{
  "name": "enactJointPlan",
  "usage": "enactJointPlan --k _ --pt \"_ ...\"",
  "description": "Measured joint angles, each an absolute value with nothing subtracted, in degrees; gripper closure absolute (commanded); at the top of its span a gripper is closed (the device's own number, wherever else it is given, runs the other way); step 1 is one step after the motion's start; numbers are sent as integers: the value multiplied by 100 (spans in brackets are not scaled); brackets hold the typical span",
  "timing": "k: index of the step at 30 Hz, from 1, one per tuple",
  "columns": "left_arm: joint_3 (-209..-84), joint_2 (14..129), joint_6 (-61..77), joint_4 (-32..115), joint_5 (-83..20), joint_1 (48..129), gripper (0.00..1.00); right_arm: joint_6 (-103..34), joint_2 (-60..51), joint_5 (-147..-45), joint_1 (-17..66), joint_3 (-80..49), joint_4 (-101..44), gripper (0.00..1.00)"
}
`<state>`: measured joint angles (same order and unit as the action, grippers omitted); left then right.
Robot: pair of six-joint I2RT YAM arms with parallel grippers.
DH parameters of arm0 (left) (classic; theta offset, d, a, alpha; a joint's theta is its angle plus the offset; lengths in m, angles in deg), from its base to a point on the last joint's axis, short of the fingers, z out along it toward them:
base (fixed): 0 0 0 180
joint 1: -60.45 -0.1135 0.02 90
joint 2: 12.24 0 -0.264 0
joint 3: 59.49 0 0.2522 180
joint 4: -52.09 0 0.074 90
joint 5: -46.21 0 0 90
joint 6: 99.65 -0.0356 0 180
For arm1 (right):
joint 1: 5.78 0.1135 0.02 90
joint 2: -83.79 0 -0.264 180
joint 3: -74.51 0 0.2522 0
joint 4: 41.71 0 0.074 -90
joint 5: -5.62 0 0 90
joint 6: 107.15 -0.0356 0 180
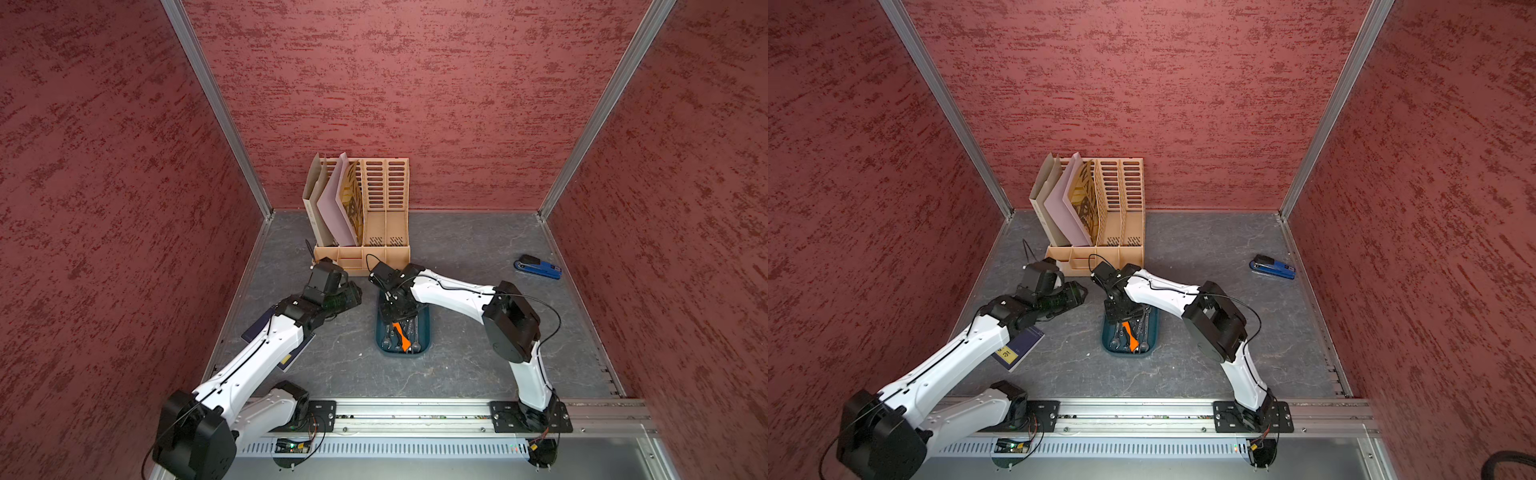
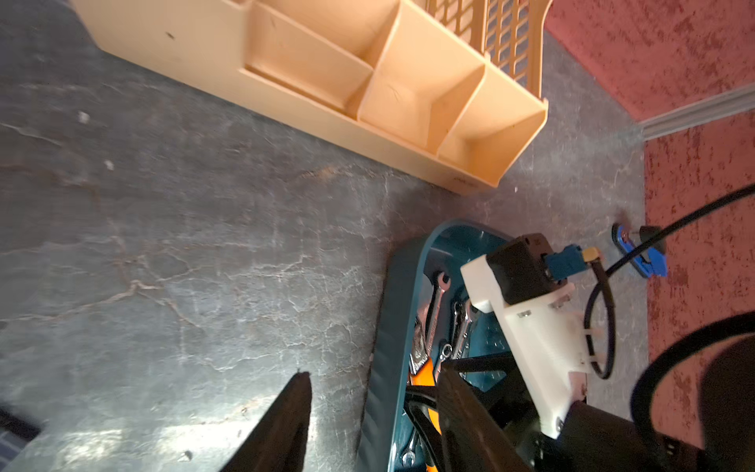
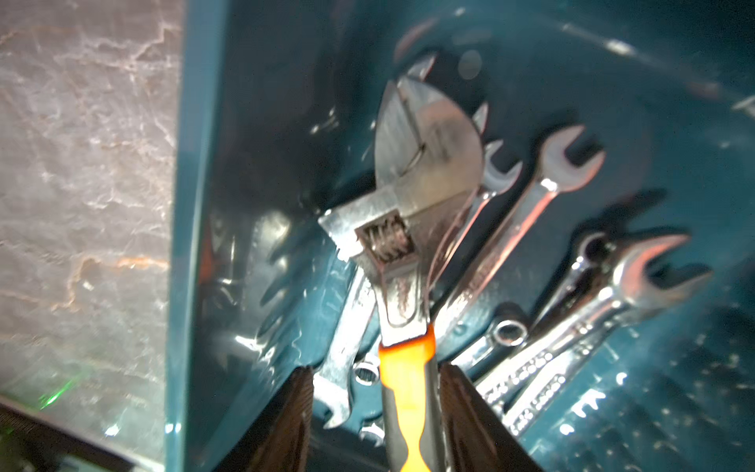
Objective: Take out the wrench from the storage box
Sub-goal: Pick up the wrench from the storage box.
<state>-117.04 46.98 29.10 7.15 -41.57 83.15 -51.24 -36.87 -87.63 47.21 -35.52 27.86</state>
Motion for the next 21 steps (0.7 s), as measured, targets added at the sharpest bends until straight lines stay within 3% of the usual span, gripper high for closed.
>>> enactJointPlan --k 14,21 --pt "-11505 4491 2842 359 -4209 7968 46 -5078 -4092 -8306 4728 -3707 3059 48" --pt "-11427 4491 2844 357 -4165 7931 45 -5084 -4168 -8347 4739 -3759 3044 68"
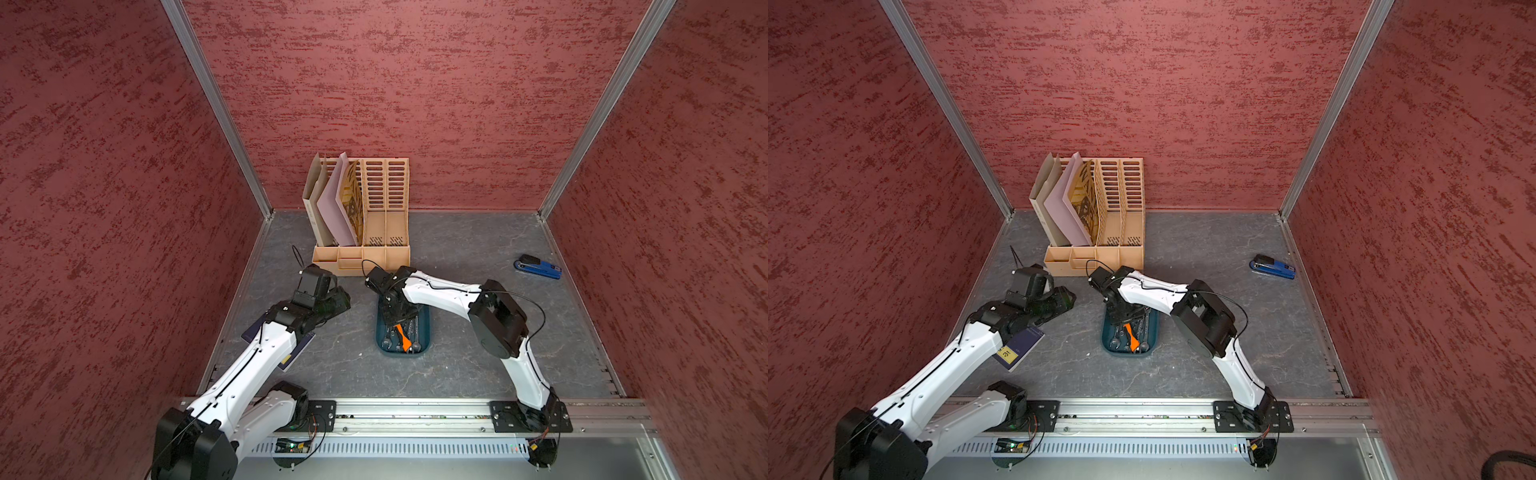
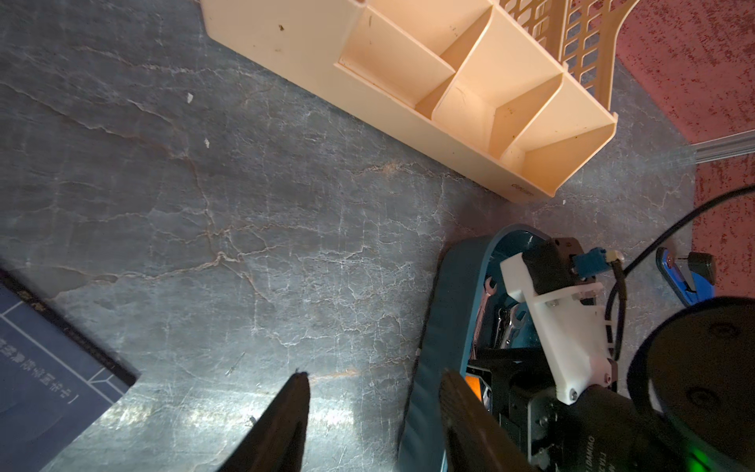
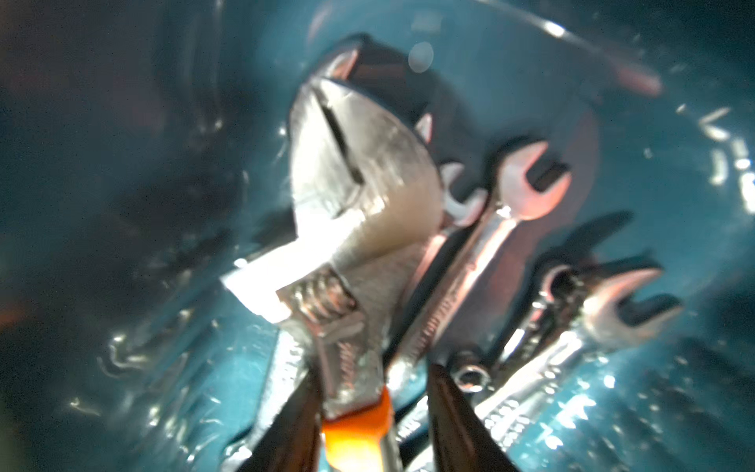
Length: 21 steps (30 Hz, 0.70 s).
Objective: Take out the wrench from the storage box
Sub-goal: Pick up the wrench from the storage box.
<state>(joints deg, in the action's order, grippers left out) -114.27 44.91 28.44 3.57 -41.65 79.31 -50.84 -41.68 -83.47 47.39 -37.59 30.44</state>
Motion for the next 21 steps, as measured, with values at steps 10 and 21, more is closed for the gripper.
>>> enactJointPlan --k 10,21 --pt "-11381 4491 2844 348 -4115 7872 44 -4947 -4170 -8321 4741 -3936 3258 82" --pt "-11381 4401 2892 317 -4111 7867 44 -4864 -3451 -8232 4629 -4251 3748 84"
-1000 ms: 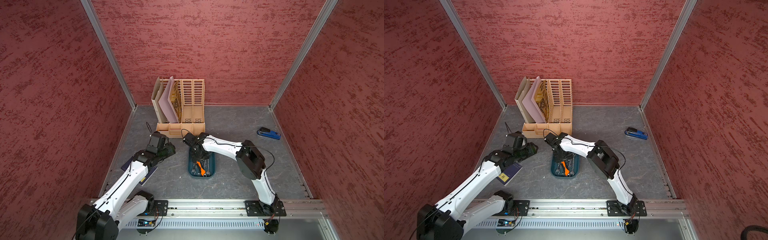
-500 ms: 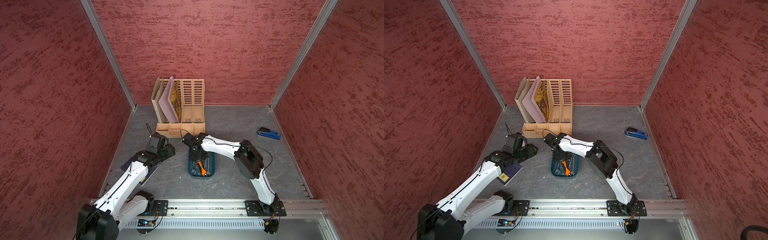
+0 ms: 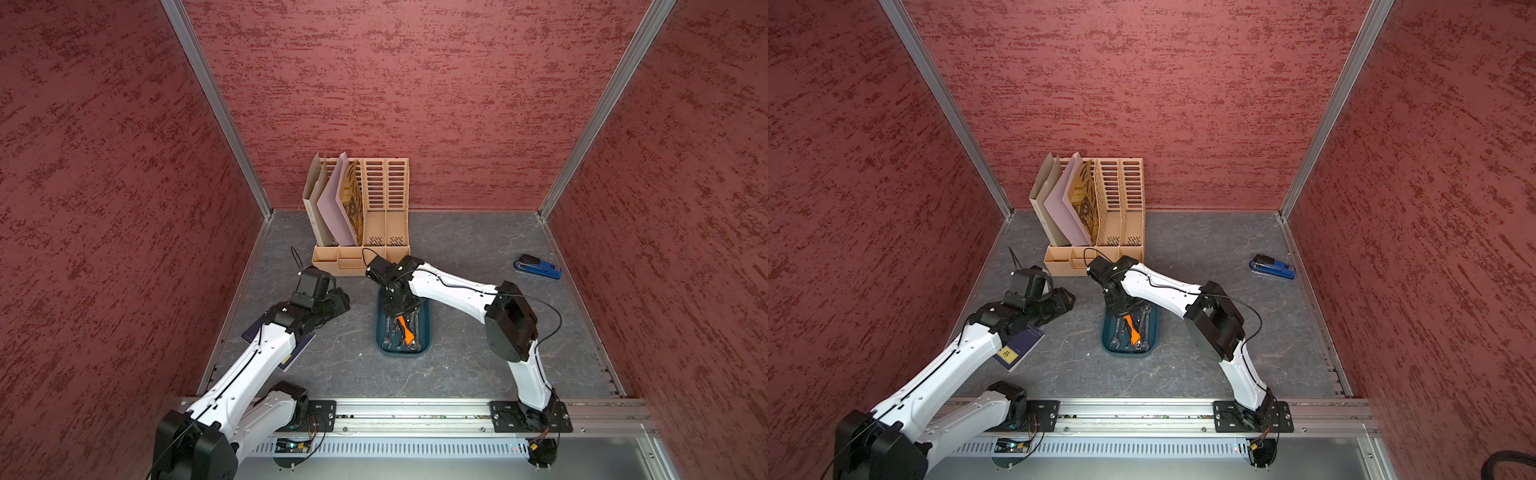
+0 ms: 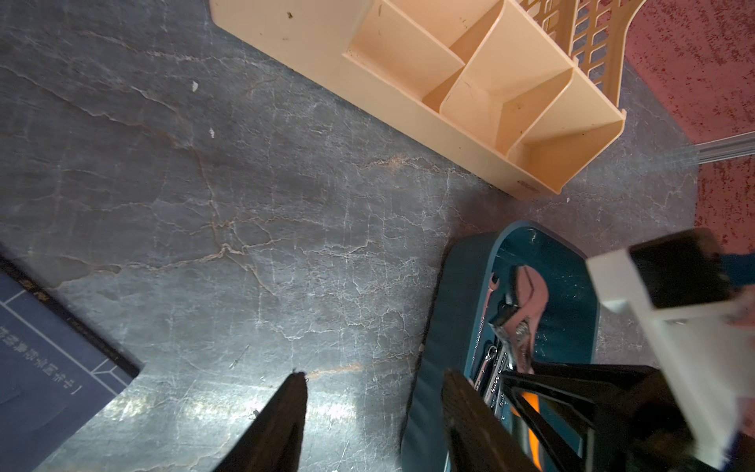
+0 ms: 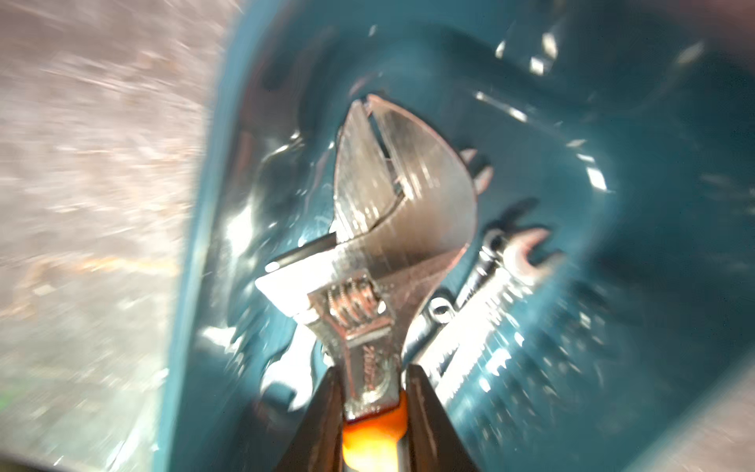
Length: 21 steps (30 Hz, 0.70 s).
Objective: Take out the wrench from the storage box
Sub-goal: Pick up the wrench from the storage box, then place the wrench at the center of the board.
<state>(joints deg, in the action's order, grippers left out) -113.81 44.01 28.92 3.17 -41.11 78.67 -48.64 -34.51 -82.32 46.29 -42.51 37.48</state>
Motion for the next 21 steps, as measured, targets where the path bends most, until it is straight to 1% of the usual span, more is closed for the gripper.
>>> enactJointPlan --k 7,12,18,21 --pt "-11381 4377 2949 306 -4111 7865 43 -4886 -2513 -8100 4166 -4240 3936 83" --pt "-11381 4377 2995 296 -4089 7865 43 -4993 -1915 -8076 3552 -3488 3693 84" --pt "-11368 4371 3133 267 -4087 7867 43 -5242 -1882 -8212 2850 -2201 3147 85" --pt "-11337 4364 3216 267 -4087 7883 43 -5345 -2000 -8269 2704 -1904 2983 85"
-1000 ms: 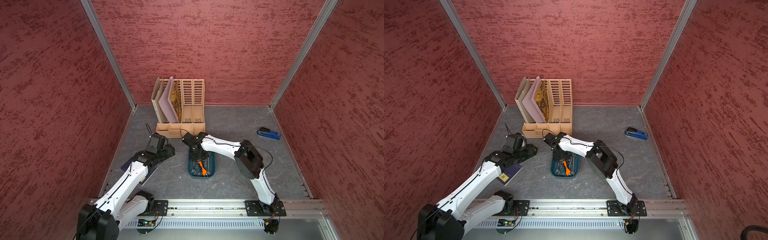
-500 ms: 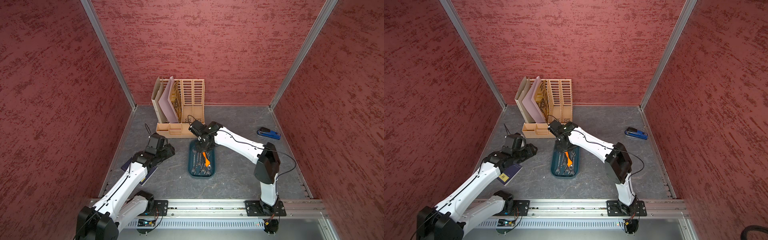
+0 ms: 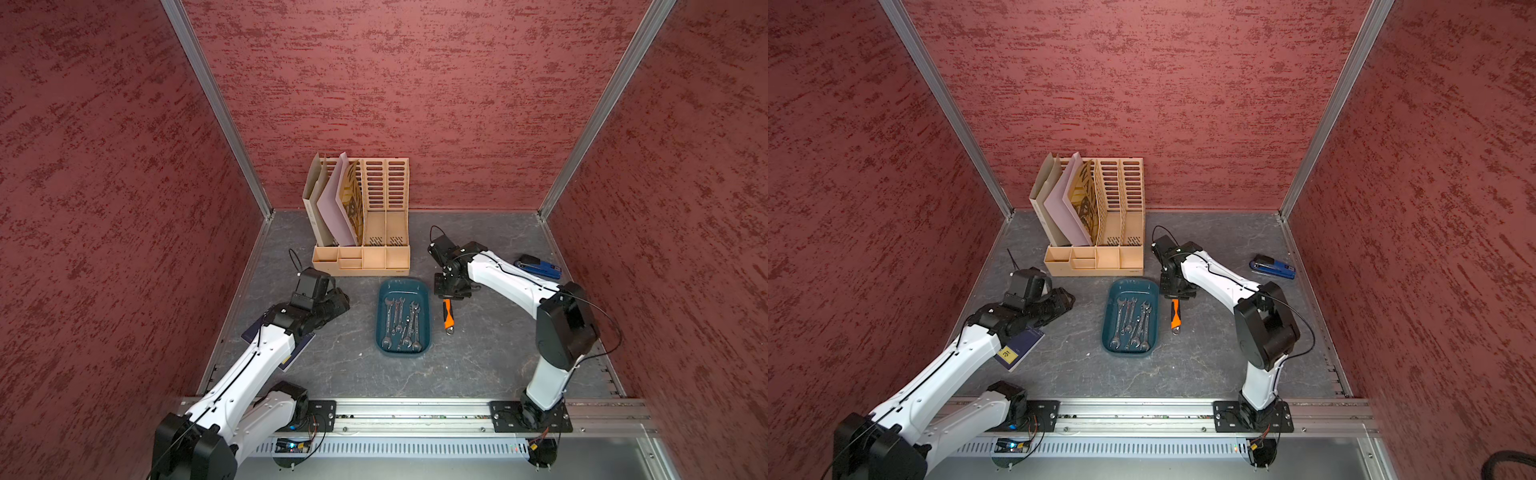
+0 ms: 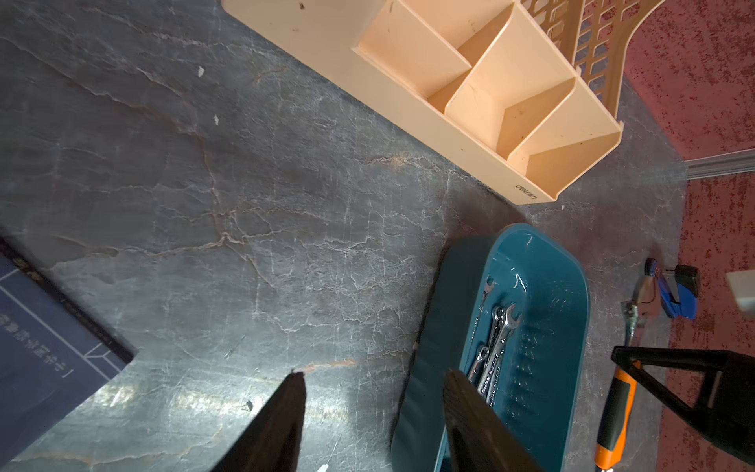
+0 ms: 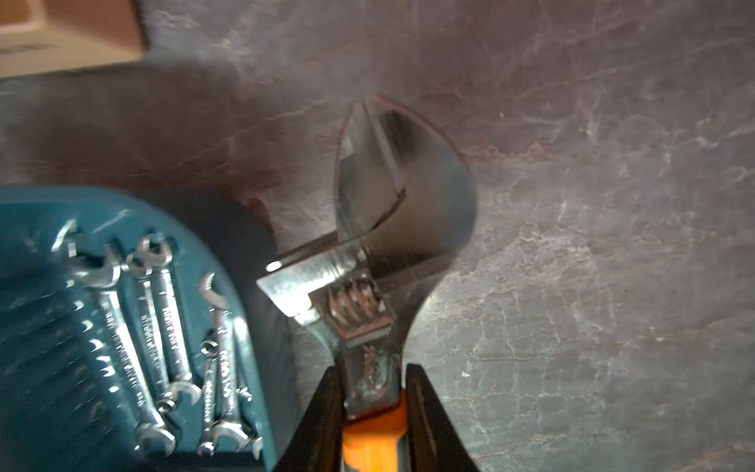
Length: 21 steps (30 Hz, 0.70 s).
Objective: Take out the wrench from the storage box
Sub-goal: Place the wrench at the center of the board.
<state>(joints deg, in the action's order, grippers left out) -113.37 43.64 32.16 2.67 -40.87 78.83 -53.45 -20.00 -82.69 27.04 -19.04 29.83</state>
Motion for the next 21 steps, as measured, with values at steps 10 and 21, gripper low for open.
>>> enactJointPlan --k 10,21 --pt "-11337 4434 3478 243 -4264 8243 42 -5552 -2380 -8675 2660 -1593 2297 82" --pt "-11580 4845 3618 147 -4692 8914 41 -5550 -2645 -8763 2645 -1657 2257 72"
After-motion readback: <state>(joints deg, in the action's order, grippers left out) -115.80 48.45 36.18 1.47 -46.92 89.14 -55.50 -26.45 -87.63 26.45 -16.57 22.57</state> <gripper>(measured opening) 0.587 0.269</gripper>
